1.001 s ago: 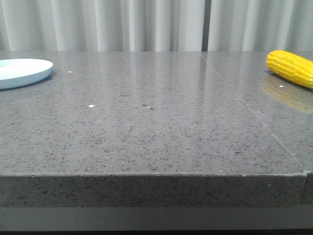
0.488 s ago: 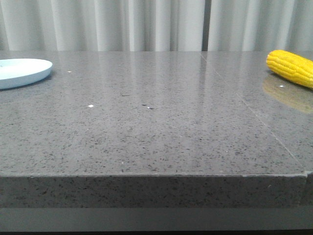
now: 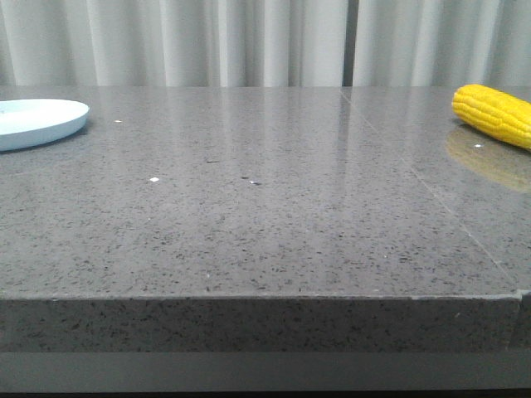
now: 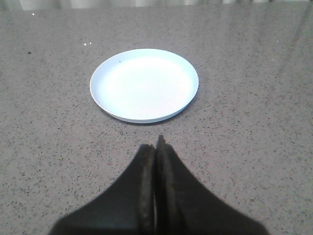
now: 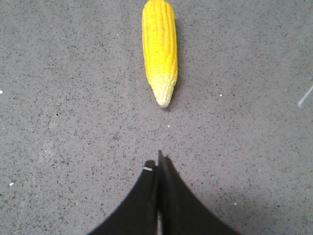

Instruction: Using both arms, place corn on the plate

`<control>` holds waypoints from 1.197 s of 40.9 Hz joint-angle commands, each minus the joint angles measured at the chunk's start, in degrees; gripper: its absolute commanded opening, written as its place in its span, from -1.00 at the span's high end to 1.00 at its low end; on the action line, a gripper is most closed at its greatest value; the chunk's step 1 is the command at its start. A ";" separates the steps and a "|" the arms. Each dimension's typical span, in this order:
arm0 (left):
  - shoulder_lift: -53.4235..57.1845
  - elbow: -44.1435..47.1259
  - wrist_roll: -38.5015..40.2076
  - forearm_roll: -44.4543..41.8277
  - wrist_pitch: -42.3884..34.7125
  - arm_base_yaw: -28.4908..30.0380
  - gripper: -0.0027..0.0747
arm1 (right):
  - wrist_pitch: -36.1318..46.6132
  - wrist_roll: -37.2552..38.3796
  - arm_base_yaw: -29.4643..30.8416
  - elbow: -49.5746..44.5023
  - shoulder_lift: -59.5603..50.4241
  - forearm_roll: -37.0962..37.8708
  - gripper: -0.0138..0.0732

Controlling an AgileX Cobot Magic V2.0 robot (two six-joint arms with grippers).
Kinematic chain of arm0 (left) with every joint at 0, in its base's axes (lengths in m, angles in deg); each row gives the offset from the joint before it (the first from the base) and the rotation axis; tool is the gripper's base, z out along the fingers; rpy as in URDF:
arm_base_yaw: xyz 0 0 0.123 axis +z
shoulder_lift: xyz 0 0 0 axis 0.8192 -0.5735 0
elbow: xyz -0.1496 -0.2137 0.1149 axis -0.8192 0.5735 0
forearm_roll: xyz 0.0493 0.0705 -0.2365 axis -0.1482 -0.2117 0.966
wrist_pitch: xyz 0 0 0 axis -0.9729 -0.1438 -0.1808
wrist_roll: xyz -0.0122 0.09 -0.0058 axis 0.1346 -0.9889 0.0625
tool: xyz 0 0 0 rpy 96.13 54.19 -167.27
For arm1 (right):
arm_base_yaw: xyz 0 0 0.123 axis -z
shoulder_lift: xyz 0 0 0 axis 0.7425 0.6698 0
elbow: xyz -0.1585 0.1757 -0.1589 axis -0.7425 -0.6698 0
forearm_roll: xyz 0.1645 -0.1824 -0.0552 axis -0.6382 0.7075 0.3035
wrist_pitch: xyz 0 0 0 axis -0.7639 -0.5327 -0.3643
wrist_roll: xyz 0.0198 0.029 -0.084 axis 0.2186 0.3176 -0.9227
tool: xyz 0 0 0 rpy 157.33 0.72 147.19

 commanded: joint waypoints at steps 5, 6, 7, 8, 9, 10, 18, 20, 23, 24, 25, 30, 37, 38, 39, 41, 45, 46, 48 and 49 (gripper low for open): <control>-1.16 -1.80 -0.13 0.42 -3.48 0.07 0.33 | 3.72 -2.36 0.17 1.75 0.25 1.02 -0.04; -1.16 -1.80 -0.13 0.42 -3.48 0.07 0.20 | 3.72 -2.36 0.17 1.75 0.25 1.02 -0.14; -1.16 -1.80 -0.13 0.42 -3.48 0.07 0.03 | 3.72 -2.36 0.17 1.75 0.25 1.02 -0.27; -1.16 -1.80 -0.13 0.42 -3.37 0.07 -0.09 | 3.72 -2.36 0.17 1.75 0.25 1.02 -0.36; -1.16 -1.80 -0.13 0.42 -3.37 0.07 -0.23 | 3.72 -2.36 0.17 1.75 0.25 1.02 -0.42; -1.16 -1.80 -0.13 0.42 -3.15 0.07 -0.34 | 3.72 -2.36 0.17 1.75 0.25 1.02 -0.47; -1.16 -1.92 -0.13 -0.40 0.30 0.07 -0.44 | 3.67 -2.36 0.17 1.75 0.25 0.69 -0.49; -1.16 -2.34 -0.13 -1.50 1.60 0.07 -0.44 | 3.75 -2.36 0.17 1.75 0.25 0.69 -0.49; -2.02 -3.22 -0.13 -2.84 3.68 0.07 -0.44 | 3.75 -2.36 0.17 1.75 0.25 0.69 -0.49; -2.46 -3.59 -0.13 -2.97 4.19 0.07 -0.44 | 3.68 -2.36 0.17 1.75 0.25 0.69 -0.49; -3.14 -4.11 -0.13 -3.10 4.78 0.07 -0.44 | 3.68 -2.36 0.17 1.75 0.25 0.69 -0.49; -7.03 -7.00 -0.13 -4.68 7.06 0.07 -0.44 | 3.68 -2.36 0.17 1.75 0.25 0.69 -0.49; -14.77 -12.07 0.40 -7.55 8.52 0.07 -0.44 | 3.68 -2.36 0.17 1.75 0.25 0.69 -0.49; -16.24 -12.74 0.53 -7.64 8.65 0.17 -0.44 | 3.68 -2.36 0.17 1.75 0.25 0.69 -0.49; -17.34 -13.68 0.53 -7.64 8.80 0.29 -0.44 | 3.68 -2.36 0.17 1.75 0.25 0.69 -0.49; -20.03 -15.33 0.53 -7.39 8.80 1.08 -0.44 | 3.68 -2.36 0.17 1.75 0.25 0.69 -0.49; -25.40 -18.93 0.53 -6.60 8.58 3.75 -0.44 | 3.68 -2.36 0.17 1.75 0.25 0.69 -0.49; -26.53 -19.71 0.53 -6.16 8.42 4.75 -0.44 | 3.68 -2.36 0.17 1.75 0.25 0.69 -0.49; -29.24 -21.60 0.53 -4.86 8.18 6.32 -0.44 | 3.68 -2.36 0.17 1.75 0.25 0.69 -0.49; -30.44 -22.38 0.53 -4.30 8.18 7.37 -0.44 | 3.68 -2.36 0.17 1.75 0.25 0.69 -0.49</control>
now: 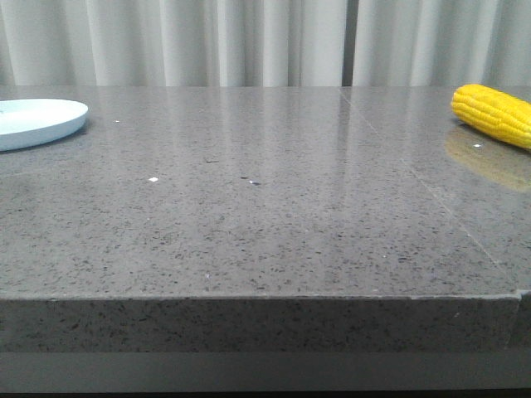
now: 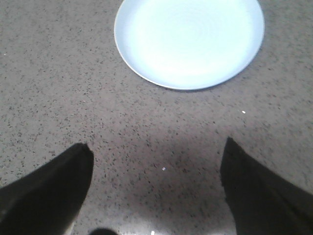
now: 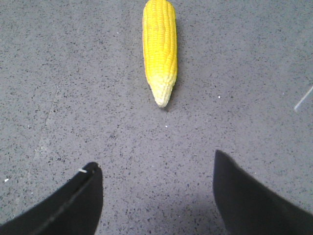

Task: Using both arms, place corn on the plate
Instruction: 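Lower the left gripper onto the rim of the pale blue plate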

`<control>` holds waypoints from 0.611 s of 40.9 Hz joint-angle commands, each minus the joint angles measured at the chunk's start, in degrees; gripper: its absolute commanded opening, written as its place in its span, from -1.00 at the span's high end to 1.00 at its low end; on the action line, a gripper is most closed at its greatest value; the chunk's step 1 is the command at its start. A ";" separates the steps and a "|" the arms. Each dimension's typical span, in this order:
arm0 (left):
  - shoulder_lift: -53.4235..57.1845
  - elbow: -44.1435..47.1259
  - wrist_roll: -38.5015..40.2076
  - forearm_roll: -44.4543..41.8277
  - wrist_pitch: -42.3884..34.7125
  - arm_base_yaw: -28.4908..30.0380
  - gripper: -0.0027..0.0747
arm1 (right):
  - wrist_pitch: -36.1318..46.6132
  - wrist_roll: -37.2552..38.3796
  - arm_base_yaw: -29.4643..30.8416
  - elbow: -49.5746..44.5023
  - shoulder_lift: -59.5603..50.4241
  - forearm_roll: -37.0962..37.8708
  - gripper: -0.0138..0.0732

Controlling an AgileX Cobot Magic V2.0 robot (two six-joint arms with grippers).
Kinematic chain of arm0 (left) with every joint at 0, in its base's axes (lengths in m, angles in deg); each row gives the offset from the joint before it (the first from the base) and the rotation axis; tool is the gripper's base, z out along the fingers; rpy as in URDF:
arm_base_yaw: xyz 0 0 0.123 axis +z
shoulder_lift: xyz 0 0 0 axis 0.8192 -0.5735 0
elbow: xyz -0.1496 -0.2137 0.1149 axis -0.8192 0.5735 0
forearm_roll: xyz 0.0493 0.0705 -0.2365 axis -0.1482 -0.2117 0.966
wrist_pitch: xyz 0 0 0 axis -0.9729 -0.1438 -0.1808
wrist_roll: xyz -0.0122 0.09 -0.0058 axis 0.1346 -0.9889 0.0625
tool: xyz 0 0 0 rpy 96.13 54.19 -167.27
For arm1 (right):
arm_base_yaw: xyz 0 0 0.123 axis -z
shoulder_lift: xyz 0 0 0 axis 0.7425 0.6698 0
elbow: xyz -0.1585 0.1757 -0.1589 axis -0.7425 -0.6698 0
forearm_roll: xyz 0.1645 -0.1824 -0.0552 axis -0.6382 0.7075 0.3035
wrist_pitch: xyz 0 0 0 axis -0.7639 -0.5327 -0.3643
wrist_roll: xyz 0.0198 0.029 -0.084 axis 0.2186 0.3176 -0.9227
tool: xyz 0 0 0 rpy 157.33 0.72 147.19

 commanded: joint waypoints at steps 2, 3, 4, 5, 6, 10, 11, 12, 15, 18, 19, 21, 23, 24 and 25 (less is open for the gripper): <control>-5.59 -6.18 -0.30 2.88 -3.58 3.91 -0.44 | 3.68 -0.61 0.17 1.75 0.11 0.61 -0.49; -6.80 -7.28 -0.96 3.66 -3.58 4.59 -0.44 | 3.68 -0.61 0.17 1.75 0.11 0.61 -0.49; -8.41 -8.37 -1.79 5.05 -3.42 5.47 -0.44 | 3.68 -0.61 0.17 1.75 0.11 0.61 -0.49; -9.99 -9.47 -3.36 6.84 -3.18 6.31 -0.44 | 3.68 -0.61 0.17 1.75 0.11 0.61 -0.49; -11.57 -10.23 -4.33 8.36 -2.87 7.10 -0.44 | 3.68 -0.61 0.17 1.75 0.11 0.61 -0.49; -16.48 -13.51 -9.12 15.80 -2.52 9.33 -0.44 | 3.68 -0.61 0.17 1.75 0.11 0.61 -0.49; -17.94 -14.35 -9.62 17.17 -2.52 9.87 -0.44 | 3.68 -0.61 0.17 1.75 0.11 0.61 -0.49; -19.00 -15.00 -10.28 17.99 -2.52 10.19 -0.44 | 3.68 -0.61 0.17 1.75 0.11 0.61 -0.49; -22.38 -17.00 -10.30 18.57 -2.52 10.86 -0.44 | 3.68 -0.61 0.17 1.75 0.11 0.61 -0.49; -25.49 -18.90 -10.30 18.57 -2.64 10.86 -0.44 | 3.68 -0.61 0.17 1.75 0.11 0.61 -0.49; -26.67 -19.68 -10.30 18.57 -2.64 10.86 -0.44 | 3.68 -0.61 0.17 1.75 0.11 0.61 -0.49; -28.59 -20.92 -10.30 18.70 -2.77 10.86 -0.44 | 3.68 -0.61 0.17 1.75 0.11 0.61 -0.49; -30.13 -22.02 -10.30 18.82 -2.87 10.86 -0.44 | 3.68 -0.61 0.17 1.75 0.11 0.61 -0.49; -31.10 -22.76 -10.30 19.20 -2.95 10.86 -0.44 | 3.68 -0.61 0.17 1.75 0.11 0.61 -0.49; -31.81 -23.28 -10.30 19.20 -2.95 10.86 -0.44 | 3.68 -0.61 0.17 1.75 0.11 0.61 -0.49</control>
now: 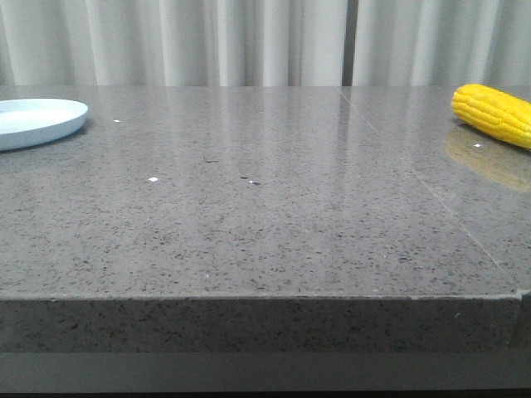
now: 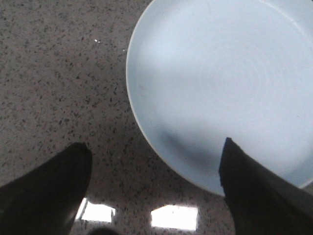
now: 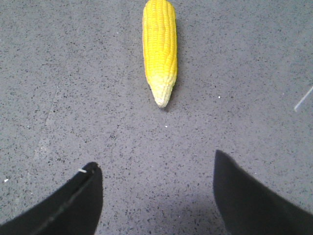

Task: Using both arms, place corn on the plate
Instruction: 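Lower the left gripper onto the rim of the pale blue plate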

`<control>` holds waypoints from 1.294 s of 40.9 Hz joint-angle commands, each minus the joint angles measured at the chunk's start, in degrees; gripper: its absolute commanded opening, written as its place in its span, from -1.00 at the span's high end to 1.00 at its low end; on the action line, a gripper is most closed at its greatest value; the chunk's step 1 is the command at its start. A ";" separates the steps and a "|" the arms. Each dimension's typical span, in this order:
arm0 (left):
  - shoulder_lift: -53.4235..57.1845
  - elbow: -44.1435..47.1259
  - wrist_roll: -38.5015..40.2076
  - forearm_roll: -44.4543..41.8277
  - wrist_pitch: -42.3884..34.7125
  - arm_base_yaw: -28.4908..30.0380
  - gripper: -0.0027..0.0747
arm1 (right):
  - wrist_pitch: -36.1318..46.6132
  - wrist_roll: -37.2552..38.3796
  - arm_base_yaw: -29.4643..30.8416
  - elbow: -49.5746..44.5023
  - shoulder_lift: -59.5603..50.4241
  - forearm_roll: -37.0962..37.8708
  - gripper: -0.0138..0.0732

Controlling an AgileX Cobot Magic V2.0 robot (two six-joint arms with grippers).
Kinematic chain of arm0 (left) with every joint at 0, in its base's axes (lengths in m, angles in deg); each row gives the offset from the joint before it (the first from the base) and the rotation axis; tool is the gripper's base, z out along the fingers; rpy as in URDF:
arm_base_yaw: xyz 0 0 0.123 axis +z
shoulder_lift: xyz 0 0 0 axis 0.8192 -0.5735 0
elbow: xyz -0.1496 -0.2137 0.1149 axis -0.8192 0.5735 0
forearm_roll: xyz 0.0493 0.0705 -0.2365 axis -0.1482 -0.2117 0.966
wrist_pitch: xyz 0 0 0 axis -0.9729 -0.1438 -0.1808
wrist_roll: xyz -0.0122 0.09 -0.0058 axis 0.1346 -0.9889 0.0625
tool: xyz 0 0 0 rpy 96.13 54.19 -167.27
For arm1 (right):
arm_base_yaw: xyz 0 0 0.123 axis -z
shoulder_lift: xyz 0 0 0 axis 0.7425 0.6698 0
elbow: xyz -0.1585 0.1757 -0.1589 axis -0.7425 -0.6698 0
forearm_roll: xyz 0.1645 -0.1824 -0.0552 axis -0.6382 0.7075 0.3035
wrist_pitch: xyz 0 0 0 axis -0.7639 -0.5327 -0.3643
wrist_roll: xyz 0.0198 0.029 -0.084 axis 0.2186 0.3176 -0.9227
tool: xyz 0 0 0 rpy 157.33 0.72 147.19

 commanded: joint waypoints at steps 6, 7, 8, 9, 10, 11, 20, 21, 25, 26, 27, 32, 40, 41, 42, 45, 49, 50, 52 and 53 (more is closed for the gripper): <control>-4.21 -6.82 -0.15 1.78 -4.11 0.08 -0.44 | 3.68 -0.51 0.17 1.75 0.11 0.61 -0.49; -4.98 -7.22 -0.15 1.78 -4.51 0.08 -0.44 | 3.68 -0.51 0.17 1.75 0.11 0.61 -0.49; -5.43 -7.69 -0.15 1.78 -4.76 0.08 -0.44 | 3.68 -0.51 0.17 1.75 0.11 0.61 -0.49; -6.00 -8.17 -0.15 1.78 -4.97 0.08 -0.44 | 3.68 -0.51 0.17 1.75 0.11 0.61 -0.49; -6.54 -8.63 -0.15 1.78 -5.11 0.08 -0.44 | 3.68 -0.51 0.17 1.75 0.11 0.61 -0.49; -7.07 -9.01 -0.15 1.78 -5.11 0.08 -0.44 | 3.68 -0.51 0.17 1.75 0.11 0.61 -0.49; -10.42 -11.24 -0.15 1.78 -6.46 0.08 -0.44 | 3.68 -0.51 0.17 1.75 0.11 0.61 -0.49; -10.54 -11.24 -0.15 1.78 -6.87 0.08 -0.44 | 3.68 -0.51 0.17 1.75 0.11 0.61 -0.49; -11.38 -11.24 -0.15 1.78 -8.22 0.08 -0.42 | 3.68 -0.51 0.17 1.75 0.11 0.61 -0.49; -11.62 -11.38 -0.15 1.78 -8.47 0.08 -0.40 | 3.68 -0.51 0.17 1.75 0.11 0.61 -0.49; -11.82 -11.49 -0.15 1.78 -8.47 0.08 -0.37 | 3.68 -0.51 0.17 1.75 0.11 0.61 -0.49; -13.04 -12.01 -0.15 1.78 -7.43 0.08 -0.20 | 3.68 -0.51 0.17 1.75 0.11 0.61 -0.49; -13.17 -12.01 -0.15 1.78 -7.08 0.08 0.11 | 3.69 -0.51 0.17 1.75 0.11 0.61 -0.49; -13.17 -12.01 -0.15 1.78 -7.08 0.08 0.19 | 3.69 -0.51 0.17 1.75 0.11 0.61 -0.49; -13.17 -12.01 -0.15 1.78 -6.94 0.08 0.27 | 3.69 -0.51 0.17 1.75 0.11 0.61 -0.49; -13.17 -12.01 -0.15 1.78 -6.65 0.08 0.53 | 3.69 -0.51 0.17 1.75 0.11 0.61 -0.49; -13.17 -12.01 -0.15 1.78 -6.04 0.08 0.89 | 3.69 -0.51 0.17 1.75 0.11 0.61 -0.49; -13.17 -12.01 -0.15 1.78 -6.10 0.08 0.96 | 3.69 -0.51 0.17 1.75 0.11 0.61 -0.49; -13.17 -12.01 -0.15 1.91 -6.00 0.08 0.98 | 3.69 -0.51 0.17 1.75 0.11 0.61 -0.49; -13.17 -12.01 -0.15 2.10 -6.00 0.08 0.98 | 3.69 -0.51 0.17 1.75 0.11 0.61 -0.49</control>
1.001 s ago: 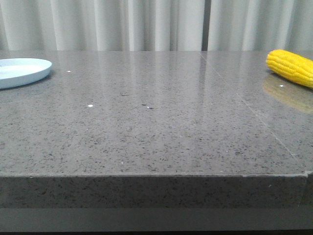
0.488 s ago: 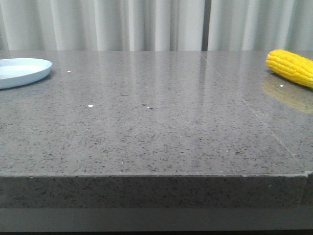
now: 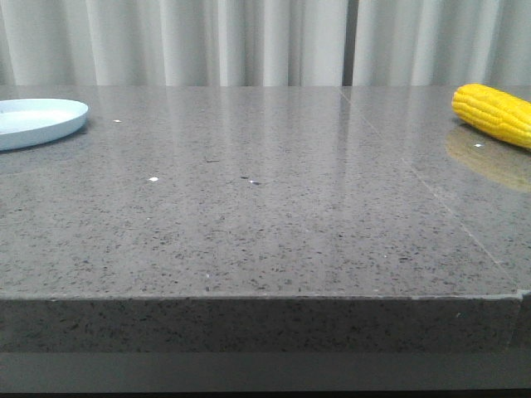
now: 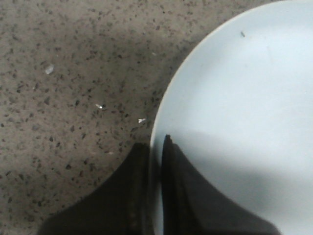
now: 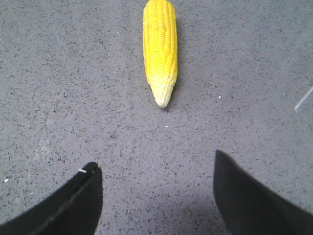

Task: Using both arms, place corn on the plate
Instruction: 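Lower the left gripper onto the rim of the pale blue plate, then drag the plate with the left gripper toward the table center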

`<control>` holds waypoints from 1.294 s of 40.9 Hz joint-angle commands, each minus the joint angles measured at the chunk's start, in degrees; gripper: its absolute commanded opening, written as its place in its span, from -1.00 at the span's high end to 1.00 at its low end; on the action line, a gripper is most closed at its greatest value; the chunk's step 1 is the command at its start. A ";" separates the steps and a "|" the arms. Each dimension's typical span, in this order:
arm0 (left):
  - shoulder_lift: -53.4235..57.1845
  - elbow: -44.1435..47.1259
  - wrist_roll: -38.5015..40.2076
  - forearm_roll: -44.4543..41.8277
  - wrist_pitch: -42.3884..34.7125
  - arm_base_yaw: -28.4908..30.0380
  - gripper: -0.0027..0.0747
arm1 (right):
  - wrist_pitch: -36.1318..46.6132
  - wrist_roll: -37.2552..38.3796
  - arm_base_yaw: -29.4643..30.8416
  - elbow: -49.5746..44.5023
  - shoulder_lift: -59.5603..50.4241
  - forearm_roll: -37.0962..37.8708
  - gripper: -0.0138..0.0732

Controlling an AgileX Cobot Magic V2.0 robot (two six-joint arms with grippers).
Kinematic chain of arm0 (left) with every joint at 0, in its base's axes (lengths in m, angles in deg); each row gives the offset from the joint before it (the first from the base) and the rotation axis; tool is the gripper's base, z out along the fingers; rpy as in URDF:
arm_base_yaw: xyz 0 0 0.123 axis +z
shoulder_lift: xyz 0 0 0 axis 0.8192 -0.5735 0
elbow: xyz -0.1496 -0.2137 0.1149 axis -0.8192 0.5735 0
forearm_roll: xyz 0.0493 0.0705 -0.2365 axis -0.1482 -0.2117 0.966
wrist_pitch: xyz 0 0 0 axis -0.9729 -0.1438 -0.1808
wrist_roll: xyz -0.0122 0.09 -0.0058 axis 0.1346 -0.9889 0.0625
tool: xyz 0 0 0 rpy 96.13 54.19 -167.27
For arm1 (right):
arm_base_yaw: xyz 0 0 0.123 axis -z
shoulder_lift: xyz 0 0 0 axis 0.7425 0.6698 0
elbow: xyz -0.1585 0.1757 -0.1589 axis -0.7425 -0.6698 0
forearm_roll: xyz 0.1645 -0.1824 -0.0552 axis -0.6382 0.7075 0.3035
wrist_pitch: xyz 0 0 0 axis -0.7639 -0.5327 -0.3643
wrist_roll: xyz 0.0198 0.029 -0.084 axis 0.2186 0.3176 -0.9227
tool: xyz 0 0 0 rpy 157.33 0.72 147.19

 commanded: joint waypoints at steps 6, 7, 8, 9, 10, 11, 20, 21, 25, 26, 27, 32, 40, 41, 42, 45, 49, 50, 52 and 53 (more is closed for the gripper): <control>3.48 -3.70 -0.14 3.00 1.30 -0.13 0.98 | 3.69 -0.51 0.17 1.75 0.11 0.61 -0.49; 3.70 -4.43 -0.30 3.45 2.19 -0.48 0.98 | 3.69 -0.51 0.17 1.75 0.11 0.61 -0.49; 3.87 -5.24 -0.88 3.68 2.95 -0.68 0.98 | 3.69 -0.51 0.17 1.75 0.11 0.61 -0.49; 4.01 -5.79 -1.75 4.24 3.94 -1.15 0.98 | 3.69 -0.51 0.17 1.75 0.11 0.61 -0.49; 4.35 -6.32 -2.58 4.84 4.62 -1.48 0.98 | 3.69 -0.51 0.17 1.75 0.11 0.61 -0.49; 4.49 -7.05 -3.74 5.70 5.67 -1.93 0.98 | 3.69 -0.51 0.17 1.75 0.11 0.61 -0.49; 5.90 -12.70 -13.61 18.24 15.18 -7.89 0.98 | 3.69 -0.51 0.17 1.75 0.11 0.61 -0.49; 5.90 -12.93 -13.73 18.96 15.60 -8.97 0.98 | 3.69 -0.51 0.17 1.75 0.11 0.61 -0.49; 5.90 -13.39 -13.73 19.07 15.99 -13.35 0.98 | 3.69 -0.51 0.17 1.75 0.11 0.61 -0.49; 5.90 -13.39 -13.82 19.07 15.99 -14.00 0.98 | 3.69 -0.51 0.17 1.75 0.11 0.61 -0.49; 5.90 -13.39 -13.97 18.92 15.99 -15.30 0.98 | 3.69 -0.51 0.17 1.75 0.11 0.61 -0.49; 5.50 -13.39 -14.92 18.84 15.99 -20.49 0.98 | 3.69 -0.51 0.17 1.75 0.11 0.61 -0.49; 3.40 -13.39 -15.04 18.84 15.88 -26.91 0.98 | 3.69 -0.51 0.17 1.75 0.11 0.61 -0.49; 3.12 -13.39 -15.04 18.84 15.88 -27.39 0.98 | 3.69 -0.51 0.17 1.75 0.11 0.61 -0.49; 2.65 -13.39 -15.04 18.84 15.88 -28.02 0.98 | 3.69 -0.51 0.17 1.75 0.11 0.61 -0.49; 1.62 -13.39 -15.04 18.69 15.88 -29.08 0.98 | 3.69 -0.51 0.17 1.75 0.11 0.61 -0.49; 0.68 -13.39 -15.04 18.69 15.64 -29.90 0.98 | 3.69 -0.51 0.17 1.75 0.11 0.61 -0.49; 0.59 -13.39 -15.04 18.69 15.64 -29.85 0.96 | 3.69 -0.51 0.17 1.75 0.11 0.61 -0.49; 0.45 -13.39 -15.04 18.69 15.76 -29.85 0.86 | 3.69 -0.51 0.17 1.75 0.11 0.61 -0.49; 0.33 -13.39 -15.04 18.69 15.85 -29.85 0.75 | 3.69 -0.51 0.17 1.75 0.11 0.61 -0.49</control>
